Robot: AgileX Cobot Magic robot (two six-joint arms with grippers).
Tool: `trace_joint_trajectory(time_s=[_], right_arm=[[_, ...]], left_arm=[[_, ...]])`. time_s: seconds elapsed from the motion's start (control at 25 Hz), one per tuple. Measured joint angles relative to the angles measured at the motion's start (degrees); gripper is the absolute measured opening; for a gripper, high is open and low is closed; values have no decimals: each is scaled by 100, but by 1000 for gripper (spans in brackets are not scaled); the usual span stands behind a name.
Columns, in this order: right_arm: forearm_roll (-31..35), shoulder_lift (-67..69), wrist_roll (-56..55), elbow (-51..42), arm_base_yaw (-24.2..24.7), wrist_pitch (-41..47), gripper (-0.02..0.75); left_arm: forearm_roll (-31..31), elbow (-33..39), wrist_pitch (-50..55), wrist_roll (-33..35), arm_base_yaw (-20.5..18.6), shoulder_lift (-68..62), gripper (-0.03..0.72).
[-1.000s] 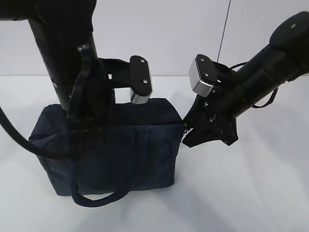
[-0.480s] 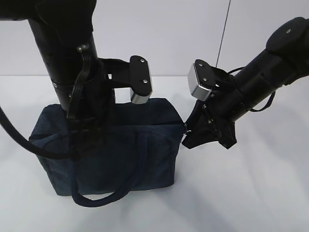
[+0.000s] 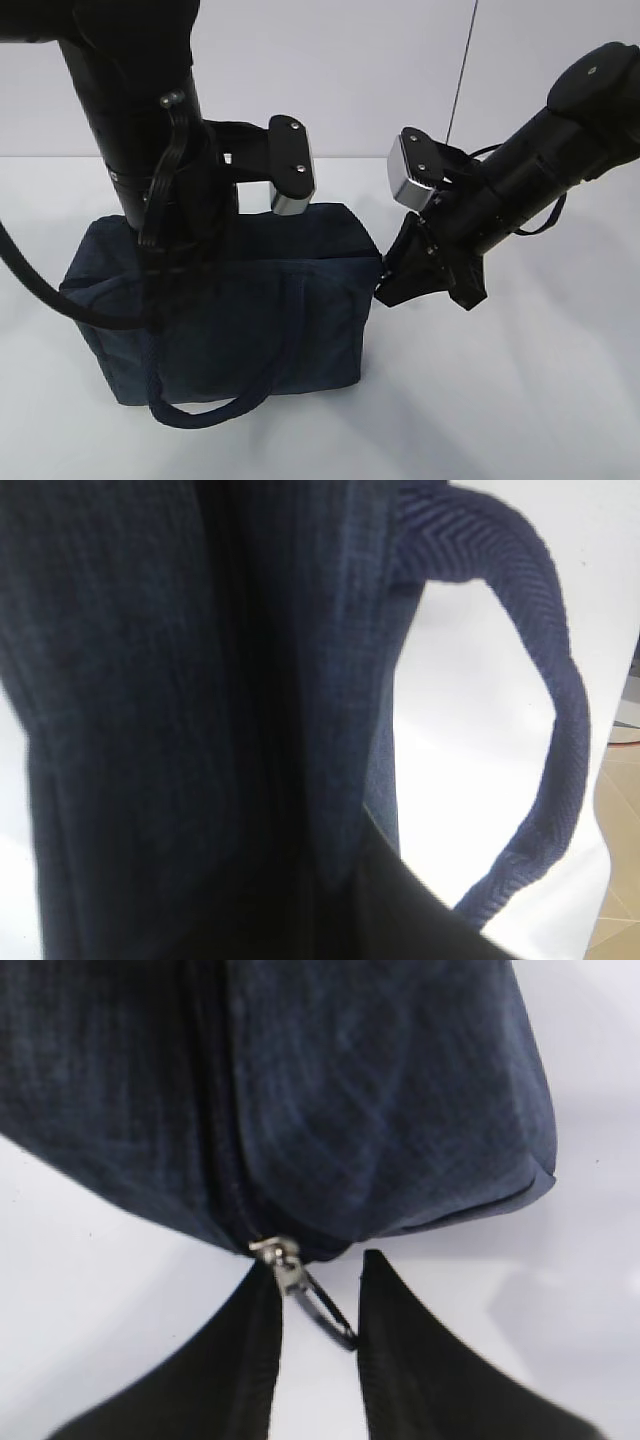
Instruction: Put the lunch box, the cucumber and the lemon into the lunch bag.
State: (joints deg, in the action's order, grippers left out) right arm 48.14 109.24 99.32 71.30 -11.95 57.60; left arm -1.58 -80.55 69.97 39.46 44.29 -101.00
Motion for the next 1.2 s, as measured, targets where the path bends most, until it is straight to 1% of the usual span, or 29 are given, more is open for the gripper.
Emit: trace_joint_trajectory(time_s=[0.16,0.24,0.32,0.4,0.64,0.88,1.04,1.2], right_arm=[[24,0,0,0,0,11,153],[33,0,0,0,0,30,106],[-4,0,0,0,0,45,23],[-27,0,0,0,0,76,-3],[-109,0,-12,0,0,159,-10],[-127,0,-355,3,0,209,-11],[-127,0,-744,3,0,209,-11],[-127,0,-810,3,0,220,-12]], left_arm=[[0,0,0,0,0,0,1],[0,0,0,0,0,0,1],[0,0,0,0,0,0,1],[0,0,0,0,0,0,1],[11,0,0,-35,0,0,1],[11,-193,43,-607,0,0,1],[11,-274,56,-704,0,0,1],[19,-274,59,-719,0,0,1]])
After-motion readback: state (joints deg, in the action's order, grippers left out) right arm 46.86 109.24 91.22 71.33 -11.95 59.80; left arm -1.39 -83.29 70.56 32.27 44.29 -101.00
